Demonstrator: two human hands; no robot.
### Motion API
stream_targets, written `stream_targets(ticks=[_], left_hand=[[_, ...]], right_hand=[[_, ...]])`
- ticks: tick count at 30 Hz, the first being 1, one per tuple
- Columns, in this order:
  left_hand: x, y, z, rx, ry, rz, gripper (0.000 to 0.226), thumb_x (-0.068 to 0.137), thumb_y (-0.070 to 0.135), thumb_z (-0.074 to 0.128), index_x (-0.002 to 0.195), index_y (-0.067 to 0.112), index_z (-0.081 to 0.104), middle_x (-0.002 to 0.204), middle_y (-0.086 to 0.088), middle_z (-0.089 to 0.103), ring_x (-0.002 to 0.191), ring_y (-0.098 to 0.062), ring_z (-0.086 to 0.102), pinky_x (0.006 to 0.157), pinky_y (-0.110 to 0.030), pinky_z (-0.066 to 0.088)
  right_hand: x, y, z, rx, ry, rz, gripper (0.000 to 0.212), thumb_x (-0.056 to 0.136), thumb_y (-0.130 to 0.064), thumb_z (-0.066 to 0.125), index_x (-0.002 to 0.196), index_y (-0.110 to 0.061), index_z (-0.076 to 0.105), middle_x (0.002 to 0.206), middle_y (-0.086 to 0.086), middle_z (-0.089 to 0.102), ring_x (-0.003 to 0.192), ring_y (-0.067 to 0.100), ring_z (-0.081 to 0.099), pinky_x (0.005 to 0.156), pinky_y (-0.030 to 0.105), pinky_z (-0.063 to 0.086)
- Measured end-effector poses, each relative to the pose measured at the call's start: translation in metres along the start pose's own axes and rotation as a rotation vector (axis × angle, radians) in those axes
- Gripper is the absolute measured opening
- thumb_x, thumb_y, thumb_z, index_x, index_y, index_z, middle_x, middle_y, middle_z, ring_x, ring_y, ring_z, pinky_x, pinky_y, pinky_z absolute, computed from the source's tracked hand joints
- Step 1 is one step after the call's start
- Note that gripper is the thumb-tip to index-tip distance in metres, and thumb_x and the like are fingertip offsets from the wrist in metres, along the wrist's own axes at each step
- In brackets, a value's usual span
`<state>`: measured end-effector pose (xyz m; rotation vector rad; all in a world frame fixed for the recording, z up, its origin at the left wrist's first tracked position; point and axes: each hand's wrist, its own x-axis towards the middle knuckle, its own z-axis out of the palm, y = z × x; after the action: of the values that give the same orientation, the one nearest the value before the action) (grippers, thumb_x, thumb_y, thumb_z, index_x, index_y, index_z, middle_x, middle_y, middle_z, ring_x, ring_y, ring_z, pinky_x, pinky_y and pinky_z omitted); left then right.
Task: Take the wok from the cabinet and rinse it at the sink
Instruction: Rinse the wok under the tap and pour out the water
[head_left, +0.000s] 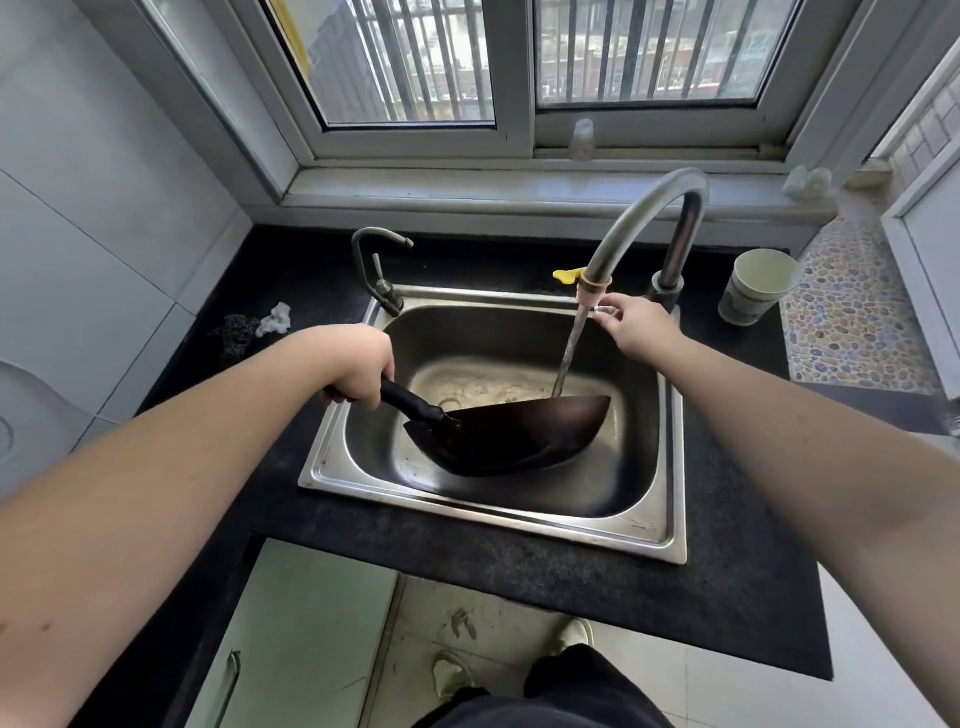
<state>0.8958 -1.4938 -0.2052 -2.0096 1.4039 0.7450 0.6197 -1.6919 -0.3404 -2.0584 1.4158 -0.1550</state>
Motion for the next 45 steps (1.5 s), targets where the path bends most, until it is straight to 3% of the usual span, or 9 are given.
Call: stream_targets(ticks=[6, 13, 20, 28, 31, 35, 39, 43, 45], left_hand=[[-0.010, 0.022, 0.005, 0.224, 0.236, -0.042, 0.028, 0.067, 0.010, 0.057, 0.083, 0.027, 0.072, 0.073, 0.002, 0.064, 0.060, -0.018, 0.062, 0.045, -0.023, 0.044], [-0.012, 0.026, 0.035, 0.159, 0.341, -0.079, 0.031, 0.076, 0.004, 0.051, 0.097, 0.022, 0.065, 0.081, 0.000, 0.057, 0.070, -0.022, 0.057, 0.056, -0.031, 0.049], [-0.012, 0.035, 0.091, 0.104, 0.321, -0.140, 0.017, 0.080, 0.003, 0.053, 0.091, 0.014, 0.059, 0.069, 0.002, 0.047, 0.068, -0.022, 0.052, 0.057, -0.032, 0.042], [-0.008, 0.044, 0.127, -0.078, 0.118, -0.213, 0.018, 0.083, 0.013, 0.053, 0.100, 0.012, 0.059, 0.076, 0.001, 0.052, 0.076, -0.023, 0.055, 0.061, -0.030, 0.044], [-0.006, 0.046, 0.140, -0.351, -0.068, -0.154, 0.025, 0.076, 0.016, 0.060, 0.097, 0.003, 0.065, 0.063, -0.003, 0.065, 0.062, -0.024, 0.067, 0.055, -0.027, 0.053], [-0.001, 0.055, 0.166, -0.787, -0.214, -0.102, 0.015, 0.068, 0.009, 0.063, 0.081, 0.002, 0.062, 0.056, -0.009, 0.064, 0.042, -0.020, 0.061, 0.047, -0.024, 0.051], [0.003, 0.064, 0.185, -1.190, -0.372, -0.105, 0.015, 0.078, 0.002, 0.063, 0.087, 0.006, 0.052, 0.056, -0.006, 0.058, 0.042, -0.017, 0.057, 0.046, -0.026, 0.050], [-0.003, 0.073, 0.199, -1.570, -0.592, -0.149, 0.008, 0.089, 0.010, 0.059, 0.085, 0.006, 0.054, 0.063, -0.006, 0.065, 0.052, -0.016, 0.064, 0.055, -0.034, 0.059], [-0.005, 0.078, 0.206, -1.667, -0.635, -0.162, 0.010, 0.092, 0.015, 0.058, 0.090, 0.007, 0.053, 0.063, -0.006, 0.064, 0.048, -0.013, 0.061, 0.052, -0.031, 0.057]], right_hand=[[0.000, 0.002, 0.000, 0.002, 0.011, -0.002, 0.034, 0.097, -0.044, 0.048, 0.128, -0.034, 0.057, 0.124, 0.007, 0.065, 0.117, 0.030, 0.056, 0.096, 0.042, 0.047], [0.002, 0.004, 0.001, -0.004, 0.011, -0.023, 0.034, 0.096, -0.044, 0.048, 0.128, -0.034, 0.057, 0.121, 0.006, 0.066, 0.115, 0.030, 0.057, 0.094, 0.041, 0.048], [0.006, 0.007, 0.002, -0.010, 0.012, -0.048, 0.034, 0.096, -0.043, 0.050, 0.128, -0.032, 0.058, 0.118, 0.005, 0.067, 0.113, 0.030, 0.058, 0.092, 0.041, 0.049], [0.006, 0.009, 0.005, -0.010, 0.020, -0.072, 0.033, 0.097, -0.042, 0.049, 0.128, -0.032, 0.057, 0.115, 0.005, 0.067, 0.109, 0.030, 0.059, 0.087, 0.039, 0.049], [0.005, 0.008, 0.007, -0.018, 0.016, -0.075, 0.034, 0.098, -0.042, 0.046, 0.129, -0.030, 0.054, 0.110, 0.003, 0.067, 0.107, 0.030, 0.060, 0.088, 0.040, 0.048], [0.002, 0.008, 0.007, -0.032, 0.034, -0.069, 0.038, 0.096, -0.048, 0.043, 0.127, -0.031, 0.054, 0.110, 0.002, 0.068, 0.107, 0.030, 0.060, 0.090, 0.043, 0.049], [0.000, 0.005, 0.007, -0.081, 0.098, -0.078, 0.041, 0.092, -0.055, 0.045, 0.122, -0.032, 0.059, 0.110, 0.002, 0.069, 0.106, 0.030, 0.061, 0.082, 0.039, 0.050], [0.001, 0.001, 0.008, -0.143, 0.135, -0.063, 0.034, 0.093, -0.049, 0.045, 0.116, -0.031, 0.061, 0.108, 0.005, 0.069, 0.106, 0.031, 0.060, 0.082, 0.041, 0.046], [0.001, -0.001, 0.008, -0.143, 0.145, -0.052, 0.032, 0.093, -0.048, 0.044, 0.115, -0.032, 0.061, 0.107, 0.003, 0.070, 0.106, 0.030, 0.060, 0.082, 0.041, 0.046]])
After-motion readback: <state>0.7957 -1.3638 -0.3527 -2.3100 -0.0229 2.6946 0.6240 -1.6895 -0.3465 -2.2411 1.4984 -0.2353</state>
